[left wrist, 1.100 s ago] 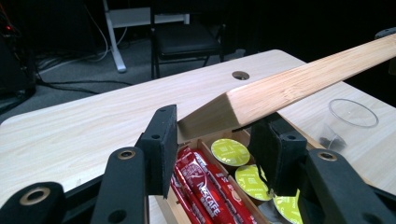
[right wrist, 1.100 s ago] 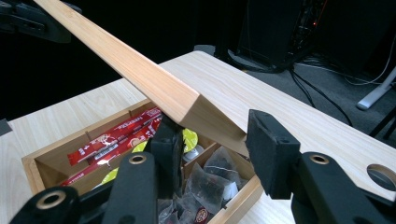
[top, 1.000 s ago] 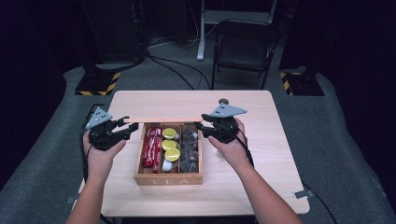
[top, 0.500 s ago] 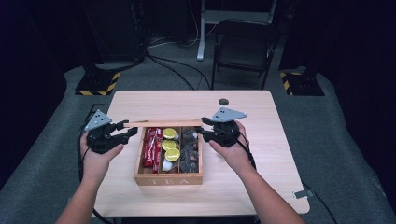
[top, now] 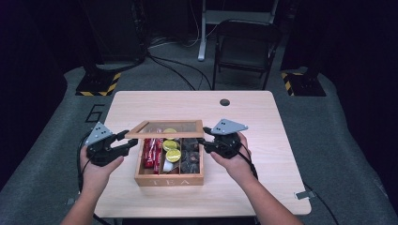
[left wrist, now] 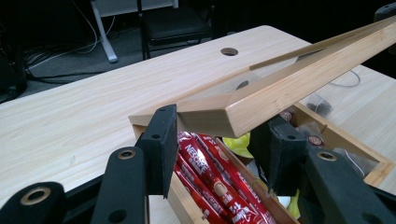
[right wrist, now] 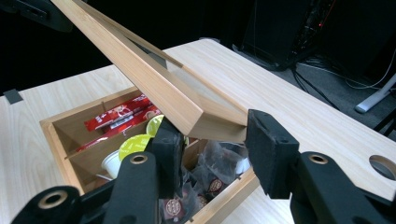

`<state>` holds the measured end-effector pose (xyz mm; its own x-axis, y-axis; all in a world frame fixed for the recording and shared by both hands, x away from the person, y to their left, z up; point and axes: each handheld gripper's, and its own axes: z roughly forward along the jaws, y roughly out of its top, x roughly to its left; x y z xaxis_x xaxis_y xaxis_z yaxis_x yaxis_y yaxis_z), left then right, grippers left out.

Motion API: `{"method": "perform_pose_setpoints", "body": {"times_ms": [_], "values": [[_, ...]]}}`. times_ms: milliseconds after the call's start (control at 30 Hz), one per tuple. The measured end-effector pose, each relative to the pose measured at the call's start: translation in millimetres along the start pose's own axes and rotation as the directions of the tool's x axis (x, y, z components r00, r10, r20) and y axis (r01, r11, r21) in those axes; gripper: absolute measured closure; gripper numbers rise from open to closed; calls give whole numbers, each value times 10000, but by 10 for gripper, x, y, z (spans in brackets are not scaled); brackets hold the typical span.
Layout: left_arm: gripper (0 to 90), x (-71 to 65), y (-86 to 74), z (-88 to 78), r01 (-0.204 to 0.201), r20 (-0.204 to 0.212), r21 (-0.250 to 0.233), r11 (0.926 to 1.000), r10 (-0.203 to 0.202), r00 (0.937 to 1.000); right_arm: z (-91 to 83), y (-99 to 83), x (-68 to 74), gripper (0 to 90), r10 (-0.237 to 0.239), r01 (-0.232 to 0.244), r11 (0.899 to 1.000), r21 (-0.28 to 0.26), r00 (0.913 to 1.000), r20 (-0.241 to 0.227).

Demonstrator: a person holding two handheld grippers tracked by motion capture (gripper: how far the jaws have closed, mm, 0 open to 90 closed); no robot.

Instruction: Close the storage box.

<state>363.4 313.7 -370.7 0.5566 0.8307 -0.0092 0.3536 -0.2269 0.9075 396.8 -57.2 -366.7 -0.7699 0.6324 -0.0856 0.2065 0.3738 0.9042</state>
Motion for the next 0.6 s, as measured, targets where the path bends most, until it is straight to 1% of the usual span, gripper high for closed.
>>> {"method": "perform_pose_setpoints", "body": {"times_ms": [167,200,300,433,467,600], "values": [[521,-3,-35,-7,34,77,34,10000,-35,10000,-20,-47,15,570,68,-69,9999,-76,9999,-133],[521,-8,-52,-5,127,69,-57,9999,-126,9999,-23,-60,23,568,94,-95,9999,-75,9999,-121],[521,-5,-61,-13,198,125,0,9998,-198,9997,-21,-67,21,567,59,-60,10000,-78,9999,-153],[521,-9,-75,-16,183,155,41,9998,-184,9997,-28,-90,36,568,84,-84,10000,-39,9998,-182],[521,-6,-73,-17,134,169,89,9999,-136,9998,-38,-99,39,568,174,-175,9998,-36,9996,-230],[520,-23,-81,-28,60,149,157,9999,-62,9999,-60,-102,53,568,250,-252,9997,-54,9993,-275]]}}
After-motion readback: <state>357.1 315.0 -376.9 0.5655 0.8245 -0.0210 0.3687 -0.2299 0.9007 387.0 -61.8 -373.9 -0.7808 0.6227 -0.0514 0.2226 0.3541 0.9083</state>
